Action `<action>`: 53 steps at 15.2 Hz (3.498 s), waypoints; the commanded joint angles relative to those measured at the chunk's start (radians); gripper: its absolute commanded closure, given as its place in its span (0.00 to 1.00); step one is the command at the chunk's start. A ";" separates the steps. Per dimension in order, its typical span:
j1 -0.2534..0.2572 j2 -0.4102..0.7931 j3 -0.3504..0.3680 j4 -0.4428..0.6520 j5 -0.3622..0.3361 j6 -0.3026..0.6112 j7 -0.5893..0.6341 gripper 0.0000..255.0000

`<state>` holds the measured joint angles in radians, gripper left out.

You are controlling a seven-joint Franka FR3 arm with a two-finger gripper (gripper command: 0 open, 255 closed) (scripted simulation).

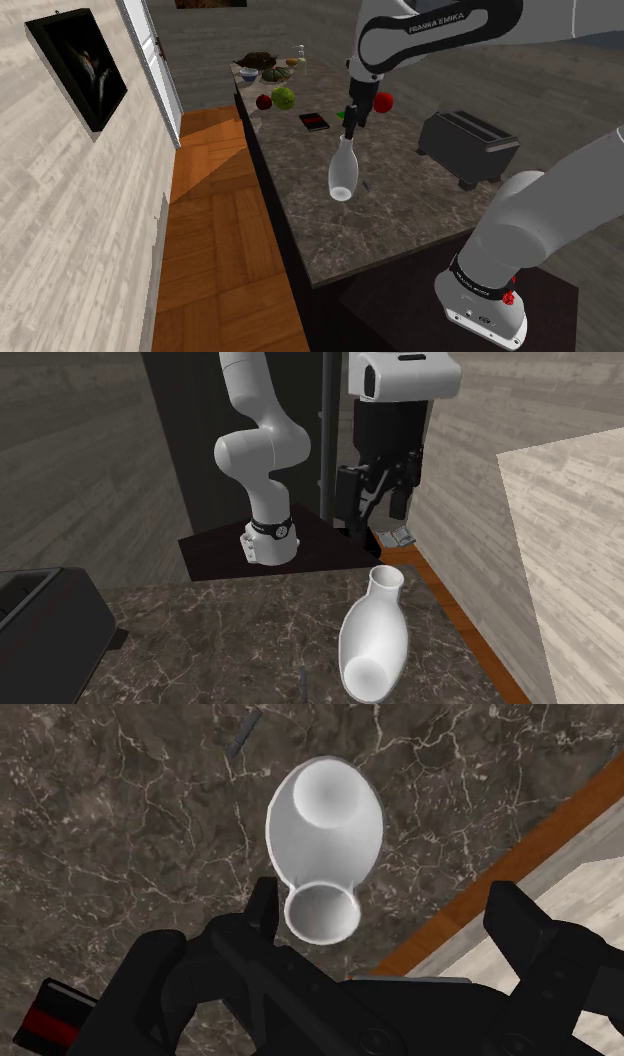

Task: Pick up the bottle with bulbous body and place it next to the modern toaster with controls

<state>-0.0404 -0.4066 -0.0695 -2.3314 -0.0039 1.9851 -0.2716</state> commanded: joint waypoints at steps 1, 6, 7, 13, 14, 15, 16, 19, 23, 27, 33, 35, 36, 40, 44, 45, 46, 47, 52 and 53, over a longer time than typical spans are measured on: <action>-0.004 0.065 -0.007 0.019 -0.013 0.049 -0.015 0.00; -0.008 0.137 -0.015 0.014 -0.022 0.129 -0.030 0.00; -0.008 0.142 -0.015 0.005 -0.022 0.143 -0.030 0.00; -0.008 0.164 -0.016 -0.023 -0.021 0.193 -0.031 0.00; -0.008 0.164 -0.016 -0.023 -0.021 0.193 -0.031 0.00; -0.008 0.164 -0.016 -0.023 -0.021 0.193 -0.031 0.00; -0.008 0.164 -0.016 -0.023 -0.021 0.193 -0.031 0.00; -0.008 0.164 -0.016 -0.023 -0.021 0.193 -0.031 1.00; -0.008 0.164 -0.016 -0.023 -0.021 0.192 -0.031 1.00; -0.008 0.165 -0.016 -0.022 -0.021 0.192 -0.031 1.00; -0.008 0.140 -0.015 0.023 -0.022 0.123 -0.030 1.00; -0.008 0.132 -0.014 0.042 -0.022 0.095 -0.030 1.00; -0.008 0.128 -0.014 0.053 -0.022 0.081 -0.030 1.00; -0.008 0.115 -0.013 0.095 -0.022 0.026 -0.029 1.00; -0.008 0.106 -0.012 0.141 -0.022 -0.029 -0.029 1.00; -0.008 0.105 -0.011 0.153 -0.022 -0.042 -0.029 1.00; -0.007 0.103 -0.011 0.165 -0.022 -0.056 -0.029 1.00; -0.007 0.102 -0.011 0.177 -0.022 -0.069 -0.029 1.00; -0.007 0.099 -0.010 0.242 -0.021 -0.137 -0.029 1.00; -0.007 0.099 -0.010 0.255 -0.021 -0.150 -0.029 1.00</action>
<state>-0.0472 -0.3052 -0.0793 -2.0865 -0.0251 1.8471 -0.3010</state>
